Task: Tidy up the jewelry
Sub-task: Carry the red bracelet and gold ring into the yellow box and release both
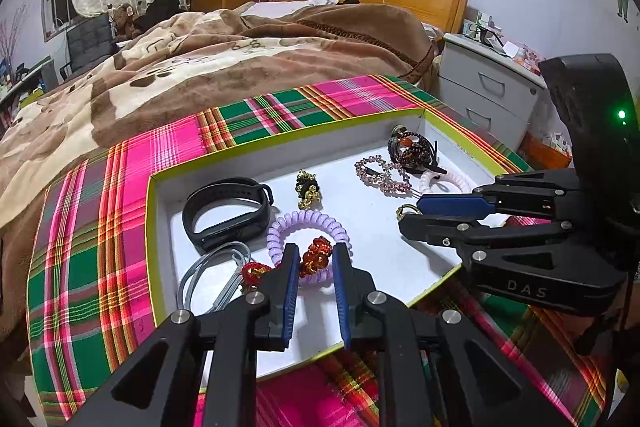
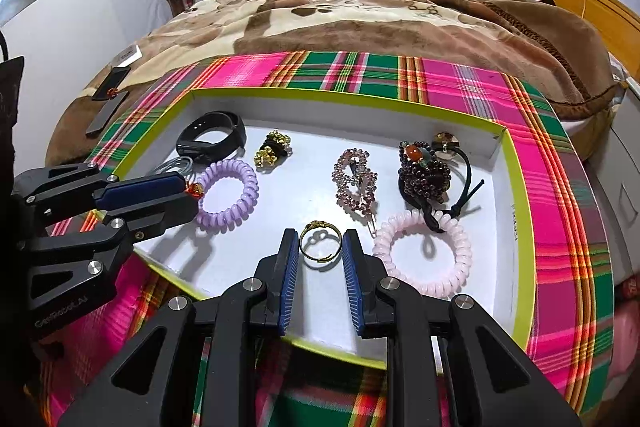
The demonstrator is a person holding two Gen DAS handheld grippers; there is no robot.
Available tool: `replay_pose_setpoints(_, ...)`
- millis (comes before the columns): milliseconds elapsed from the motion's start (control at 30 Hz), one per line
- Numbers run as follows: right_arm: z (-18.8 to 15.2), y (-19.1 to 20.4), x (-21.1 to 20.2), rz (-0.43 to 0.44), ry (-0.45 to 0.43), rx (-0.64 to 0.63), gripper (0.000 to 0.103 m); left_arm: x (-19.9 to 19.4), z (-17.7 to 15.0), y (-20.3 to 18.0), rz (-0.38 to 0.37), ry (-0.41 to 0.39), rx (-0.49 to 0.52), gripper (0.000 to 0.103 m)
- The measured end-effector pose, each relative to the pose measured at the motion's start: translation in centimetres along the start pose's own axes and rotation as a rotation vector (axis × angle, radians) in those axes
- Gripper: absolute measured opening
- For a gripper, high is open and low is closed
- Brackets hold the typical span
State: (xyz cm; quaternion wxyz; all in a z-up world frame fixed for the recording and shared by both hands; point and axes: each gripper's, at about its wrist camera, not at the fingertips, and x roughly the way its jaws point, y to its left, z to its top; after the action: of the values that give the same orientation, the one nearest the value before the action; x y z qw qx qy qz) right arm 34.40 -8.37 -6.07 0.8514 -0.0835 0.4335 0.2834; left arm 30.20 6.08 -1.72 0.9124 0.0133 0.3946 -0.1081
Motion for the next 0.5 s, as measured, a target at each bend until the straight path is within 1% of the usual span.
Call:
replay_pose_setpoints(333,0.15,0.28,0.18,-0.017,0.002,-0.016,0.024,0.16,0.21,0.08,-0.002,0.004,-0.002,0.017)
replay_pose_setpoints(433,0.03,0.31,0.02,-0.020,-0.003,-0.011,0.029,0.27,0.24,0.11,-0.009,0.003,-0.010,0.017)
replay_pose_setpoints(500,-0.10,0.37,-0.24,-0.015,-0.008,-0.008,0.031,0.22,0.16,0.22,-0.020,0.002,-0.017,0.021)
